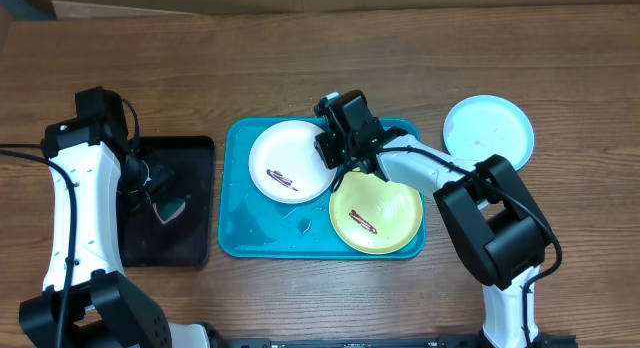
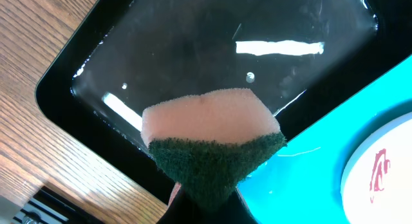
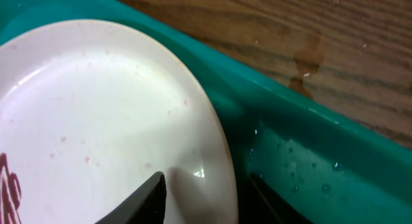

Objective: Clean dirty plates on tray and stack at the side
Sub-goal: 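Pull the white plate toward the tray's left side with the right gripper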

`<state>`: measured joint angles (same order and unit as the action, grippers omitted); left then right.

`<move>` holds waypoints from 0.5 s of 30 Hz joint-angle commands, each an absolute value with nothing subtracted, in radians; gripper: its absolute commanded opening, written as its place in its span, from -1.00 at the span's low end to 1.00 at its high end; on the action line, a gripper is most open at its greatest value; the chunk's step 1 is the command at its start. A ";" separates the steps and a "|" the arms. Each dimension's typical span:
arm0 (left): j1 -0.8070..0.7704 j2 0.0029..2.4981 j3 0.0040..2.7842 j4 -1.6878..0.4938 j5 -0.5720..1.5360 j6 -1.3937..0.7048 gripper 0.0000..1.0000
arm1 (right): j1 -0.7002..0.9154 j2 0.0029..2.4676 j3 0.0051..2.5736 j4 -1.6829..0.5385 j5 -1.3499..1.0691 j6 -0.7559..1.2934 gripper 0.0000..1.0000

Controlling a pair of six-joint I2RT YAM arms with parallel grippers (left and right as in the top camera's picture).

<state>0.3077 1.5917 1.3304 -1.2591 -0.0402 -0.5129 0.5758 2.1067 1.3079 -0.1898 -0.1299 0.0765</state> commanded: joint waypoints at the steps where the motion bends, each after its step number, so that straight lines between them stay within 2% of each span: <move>1: 0.307 1.591 1.330 -1.255 -0.032 -0.493 -0.91 | 0.579 2.114 1.322 -0.214 -0.132 0.082 -0.25; 3: 0.307 1.591 1.330 -1.256 -0.032 -0.493 -0.92 | 0.581 2.114 1.322 -0.238 -0.177 0.085 -0.41; 10: 0.306 1.591 1.330 -1.255 -0.032 -0.493 -0.91 | 0.622 2.057 1.350 -0.402 -0.286 0.221 -0.55; 11: 0.307 1.591 1.330 -1.255 -0.032 -0.493 -0.92 | 0.633 2.040 1.356 -0.427 -0.286 0.242 -0.50; 12: 0.307 1.591 1.330 -1.256 -0.032 -0.493 -0.92 | 0.644 2.024 1.361 -0.448 -0.286 0.258 -0.37; 15: 0.307 1.591 1.330 -1.257 -0.032 -0.493 -0.92 | 0.673 1.969 1.382 -0.500 -0.247 0.294 -0.28</move>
